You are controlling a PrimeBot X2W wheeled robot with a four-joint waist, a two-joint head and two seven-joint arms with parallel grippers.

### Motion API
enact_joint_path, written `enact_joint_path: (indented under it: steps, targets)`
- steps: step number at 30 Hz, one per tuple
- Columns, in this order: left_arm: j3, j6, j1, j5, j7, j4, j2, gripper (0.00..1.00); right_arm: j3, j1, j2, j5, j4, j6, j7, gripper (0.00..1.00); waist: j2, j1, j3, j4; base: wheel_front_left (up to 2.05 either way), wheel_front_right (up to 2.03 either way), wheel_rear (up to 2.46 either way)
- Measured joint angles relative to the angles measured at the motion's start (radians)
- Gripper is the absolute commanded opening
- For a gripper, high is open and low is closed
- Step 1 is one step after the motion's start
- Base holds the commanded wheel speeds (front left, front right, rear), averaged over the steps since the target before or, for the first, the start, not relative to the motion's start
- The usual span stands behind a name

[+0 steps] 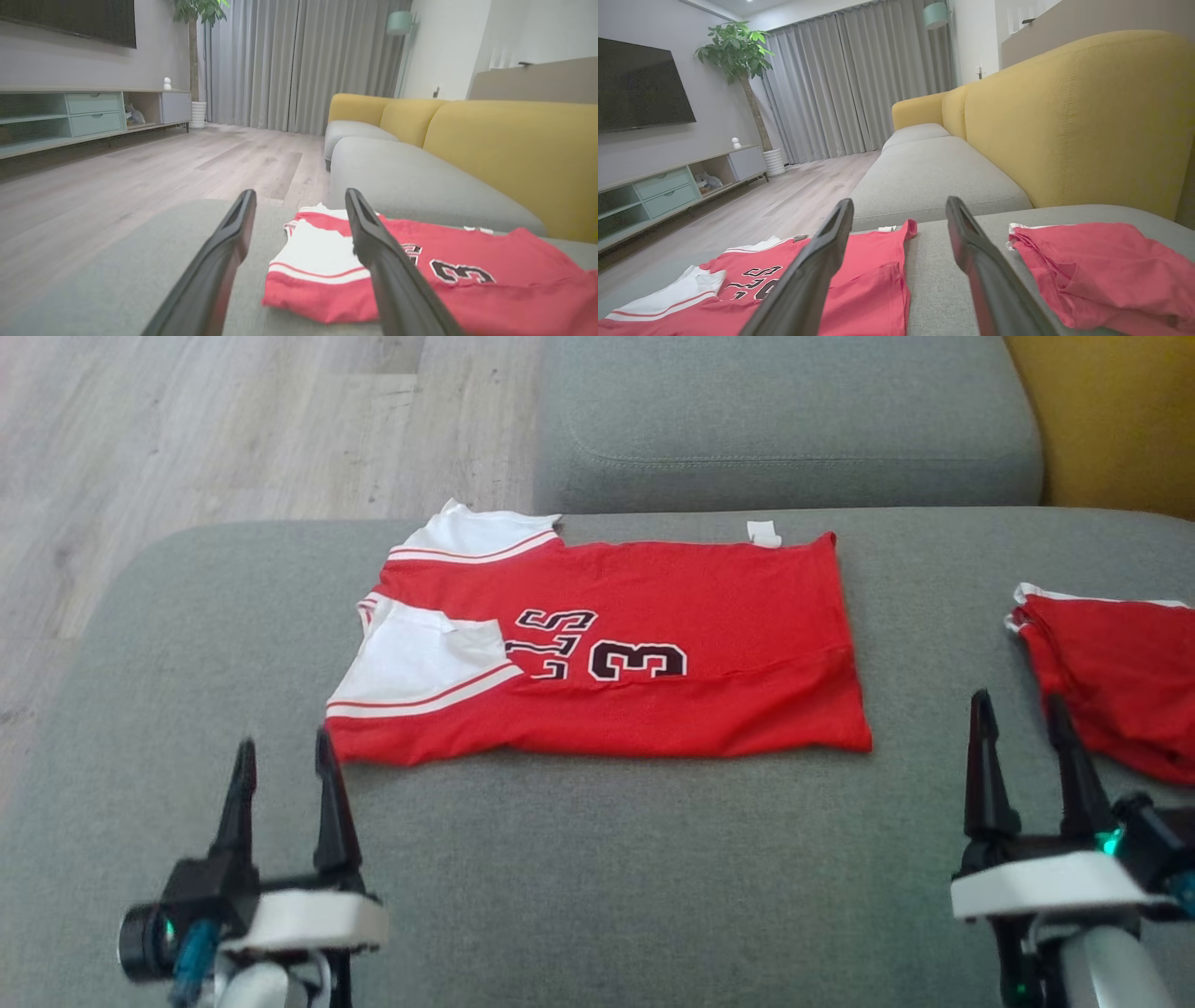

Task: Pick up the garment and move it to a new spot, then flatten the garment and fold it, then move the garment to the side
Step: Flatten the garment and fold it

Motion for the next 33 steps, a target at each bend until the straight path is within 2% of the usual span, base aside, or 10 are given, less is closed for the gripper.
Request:
enact_joint_path:
  steps: [6, 12, 19, 33]
  targets:
    - [0.051, -0.022, 0.006, 0.029, 0.000, 0.092, -0.013, 1.00, 0.013, 0.038, 0.015, 0.000, -0.014, 0.000, 0.000, 1.00, 0.0000, 0.0001, 0.002, -0.024, 0.00, 0.00, 0.00]
    - [0.049, -0.052, -0.085, 0.032, 0.033, 0.322, -0.005, 1.00, 0.047, 0.035, 0.015, 0.011, -0.019, 0.000, 0.000, 1.00, 0.0000, 0.0001, 0.021, -0.057, 0.00, 0.00, 0.00]
    - [0.055, -0.051, -0.243, 0.032, 0.081, 0.526, 0.029, 1.00, 0.075, 0.022, 0.015, 0.014, -0.025, 0.000, 0.000, 1.00, 0.0000, 0.0004, 0.076, -0.099, 0.00, 0.00, 0.00]
    - [0.066, -0.051, -0.420, 0.020, 0.124, 0.779, 0.070, 1.00, 0.097, -0.034, 0.015, 0.027, -0.042, 0.000, 0.000, 1.00, 0.0000, 0.0004, 0.180, -0.166, 0.00, 0.00, 0.00]
